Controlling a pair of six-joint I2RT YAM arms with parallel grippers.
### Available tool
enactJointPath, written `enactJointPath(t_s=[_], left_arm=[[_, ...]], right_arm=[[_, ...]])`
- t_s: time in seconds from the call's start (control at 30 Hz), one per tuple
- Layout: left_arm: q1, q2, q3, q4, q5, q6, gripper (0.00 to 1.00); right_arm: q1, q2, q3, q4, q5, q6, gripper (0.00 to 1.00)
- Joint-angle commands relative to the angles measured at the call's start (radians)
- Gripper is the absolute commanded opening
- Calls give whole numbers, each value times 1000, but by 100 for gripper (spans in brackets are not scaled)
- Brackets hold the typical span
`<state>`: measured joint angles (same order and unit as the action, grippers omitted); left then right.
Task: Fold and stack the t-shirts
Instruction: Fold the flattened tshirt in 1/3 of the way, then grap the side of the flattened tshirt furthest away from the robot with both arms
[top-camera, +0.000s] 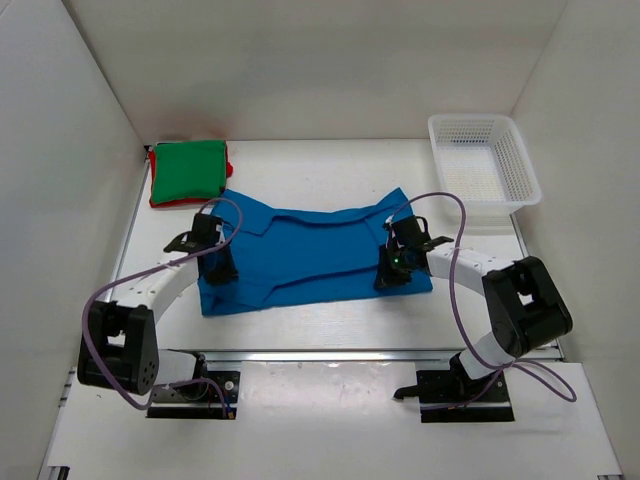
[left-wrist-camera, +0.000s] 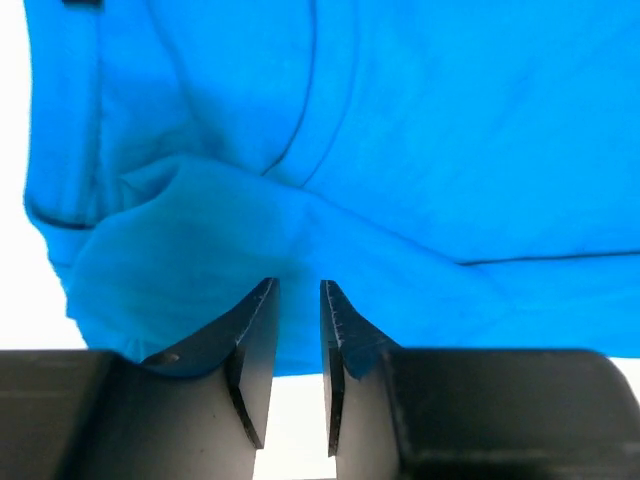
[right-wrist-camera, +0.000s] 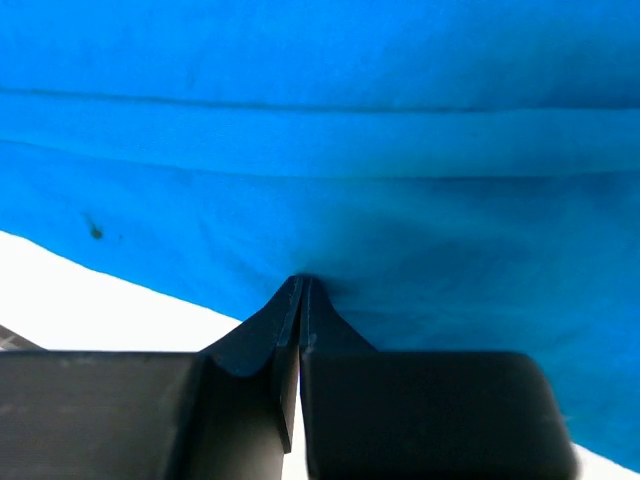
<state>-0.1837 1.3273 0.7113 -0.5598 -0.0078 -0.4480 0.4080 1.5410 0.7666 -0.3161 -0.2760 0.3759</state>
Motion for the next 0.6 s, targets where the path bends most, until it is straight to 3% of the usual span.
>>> enactJointPath(t_s=[0.0,0.17,0.2,0.23,0.3,0.43,0.47,0.5,0.53,0.57], left_arm=[[27,-65,111,-41,43,25,34],[47,-68,264,-51,94,54,42],[55,-57,289,-25,94,69,37],[68,-44,309,-5,123,109,20],[101,-7,338,87,158,149,6],[151,162,453,120,154,187,0],[151,221,500,112,125,196,7],[150,248,522,101,82,203,40],[150,300,559,97,60,216,53],[147,349,600,87,30,226,51]], right_arm=[[9,-31,22,-86,4,-6,0],[20,-108,141,-130,12,-31,7],[12,-114,160,-120,14,-29,8],[5,-133,175,-106,5,-35,8],[-29,-154,201,-85,-6,-51,8],[-60,-159,272,-81,-11,-72,9],[-61,-153,293,-90,-11,-84,9],[-69,-156,307,-81,-8,-89,9],[-66,-153,312,-81,-5,-91,9],[-80,-147,313,-78,3,-97,10]])
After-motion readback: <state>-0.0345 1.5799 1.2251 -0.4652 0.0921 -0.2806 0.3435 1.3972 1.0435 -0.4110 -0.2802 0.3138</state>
